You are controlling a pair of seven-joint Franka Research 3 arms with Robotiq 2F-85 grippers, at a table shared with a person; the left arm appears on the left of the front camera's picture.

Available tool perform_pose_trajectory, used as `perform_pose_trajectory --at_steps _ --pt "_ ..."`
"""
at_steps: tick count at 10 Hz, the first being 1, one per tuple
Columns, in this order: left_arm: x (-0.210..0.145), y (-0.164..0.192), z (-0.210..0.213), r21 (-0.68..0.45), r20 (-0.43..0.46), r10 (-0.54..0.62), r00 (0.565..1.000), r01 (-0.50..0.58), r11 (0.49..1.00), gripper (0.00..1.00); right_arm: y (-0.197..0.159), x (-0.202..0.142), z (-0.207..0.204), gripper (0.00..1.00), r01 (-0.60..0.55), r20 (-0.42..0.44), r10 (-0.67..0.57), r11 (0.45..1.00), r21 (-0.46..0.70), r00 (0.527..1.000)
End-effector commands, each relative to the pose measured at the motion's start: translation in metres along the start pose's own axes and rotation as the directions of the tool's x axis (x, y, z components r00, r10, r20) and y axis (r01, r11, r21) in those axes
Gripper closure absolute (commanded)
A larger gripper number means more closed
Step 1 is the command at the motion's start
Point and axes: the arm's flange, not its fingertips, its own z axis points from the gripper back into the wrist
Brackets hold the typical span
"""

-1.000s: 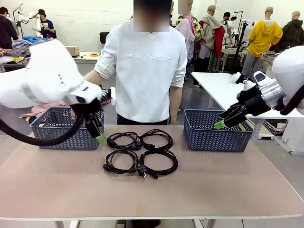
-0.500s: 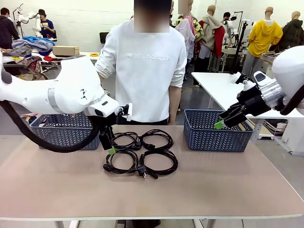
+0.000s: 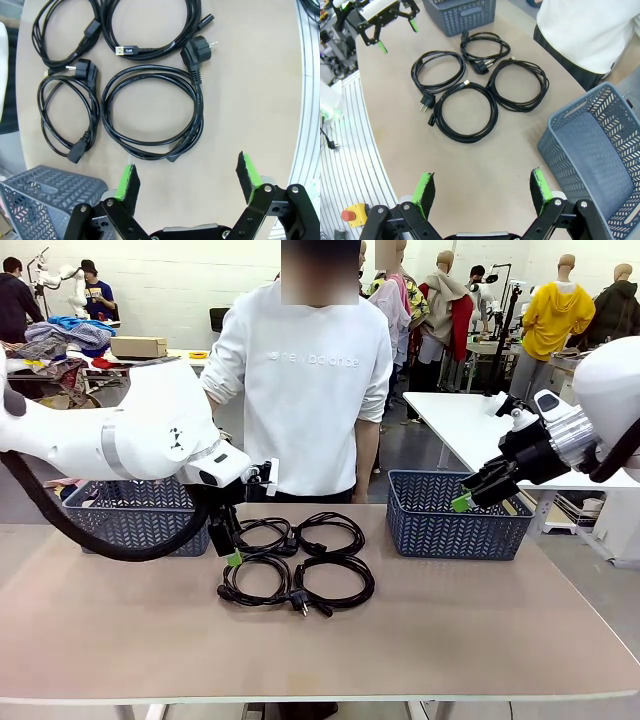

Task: Organize the cables according to human instructions.
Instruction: Pick up a bundle of cables and place it in the basket indicated by the human.

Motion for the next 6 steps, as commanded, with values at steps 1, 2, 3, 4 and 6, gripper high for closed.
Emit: perform_pose_trajectory --at_steps 1,2,3,4,6 --pt "0.0 0.0 0.002 0.005 0.01 0.005 1.0 -0.005 1.0 0.0 -0.004 0.0 -0.002 0.0 -0.021 0.03 0.021 1.0 0.014 0.999" --pt "0.0 0.0 0.0 0.0 0.0 0.0 1.0 0.0 1.0 0.0 -0.004 0.0 -0.002 0.0 -0.021 0.03 0.021 1.0 0.014 0.999" --pt "0.005 -0.001 -0.01 0.005 -0.029 -0.029 0.999 0.029 1.0 0.0 -0.004 0.0 -0.002 0.0 -0.021 0.03 0.021 1.0 0.014 0.999" --pt "0.012 -0.001 -0.021 -0.003 -0.048 -0.071 0.996 0.071 0.997 0.0 -0.004 0.0 -0.002 0.0 -0.021 0.03 0.021 1.0 0.014 0.999" --pt "0.019 -0.001 -0.039 -0.021 -0.069 -0.114 0.991 0.113 0.993 0.0 -0.004 0.0 -0.002 0.0 -0.021 0.03 0.021 1.0 0.014 0.999"
